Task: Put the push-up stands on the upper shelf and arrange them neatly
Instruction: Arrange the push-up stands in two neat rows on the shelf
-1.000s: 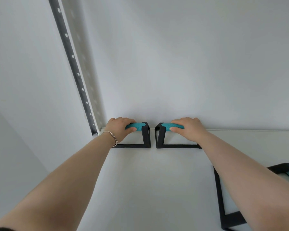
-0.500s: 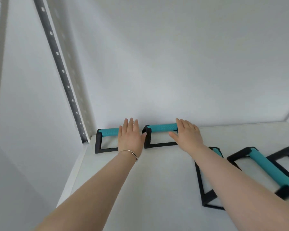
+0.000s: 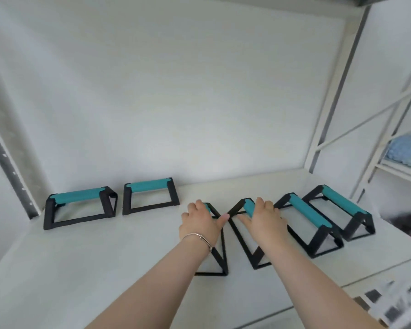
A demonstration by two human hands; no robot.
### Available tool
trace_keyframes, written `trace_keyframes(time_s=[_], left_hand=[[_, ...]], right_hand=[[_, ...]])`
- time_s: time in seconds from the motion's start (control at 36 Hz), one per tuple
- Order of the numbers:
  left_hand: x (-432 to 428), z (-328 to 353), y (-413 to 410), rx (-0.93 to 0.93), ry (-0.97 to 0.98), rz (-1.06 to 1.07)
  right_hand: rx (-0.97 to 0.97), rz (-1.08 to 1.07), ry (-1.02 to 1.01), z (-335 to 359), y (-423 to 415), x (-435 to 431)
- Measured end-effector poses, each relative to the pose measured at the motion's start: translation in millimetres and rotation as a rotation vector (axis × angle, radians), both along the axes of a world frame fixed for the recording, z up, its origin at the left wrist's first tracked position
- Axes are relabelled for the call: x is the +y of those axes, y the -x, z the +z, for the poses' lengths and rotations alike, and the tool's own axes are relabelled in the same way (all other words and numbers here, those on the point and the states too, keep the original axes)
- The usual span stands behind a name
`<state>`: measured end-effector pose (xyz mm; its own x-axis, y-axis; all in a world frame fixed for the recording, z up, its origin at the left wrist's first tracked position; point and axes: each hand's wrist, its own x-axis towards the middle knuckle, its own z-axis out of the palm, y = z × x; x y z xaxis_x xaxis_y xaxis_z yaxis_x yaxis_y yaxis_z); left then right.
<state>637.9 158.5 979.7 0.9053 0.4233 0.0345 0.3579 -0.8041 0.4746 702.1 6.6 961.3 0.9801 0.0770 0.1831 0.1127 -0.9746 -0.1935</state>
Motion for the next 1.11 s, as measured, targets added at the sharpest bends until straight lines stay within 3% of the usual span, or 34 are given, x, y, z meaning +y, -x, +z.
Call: trace_keyframes(time_s=[0.17,0.42,0.67,0.83,1.11], left_hand=[[-18,-8,-13,0.15,0.078,0.137],[5,-8,-5,0.216,-0.08,0.121],[98,0,59,0.219,-0.214,0.004],[177,-6,108,0.218,-0.192,-0.04],[272,-4,157,0.153,-0.217,-0.053]], right_hand=[[0.134,0.04,-0.074,-9,-16,-11],[0.108,0.136,-0.072,-13,-35,-18],[0.101,0.491,0.035,-2,-24,17],[0.113,0.733,0.043,-1,-1,76],[0.067,0.896,0.026,-3,37,168]])
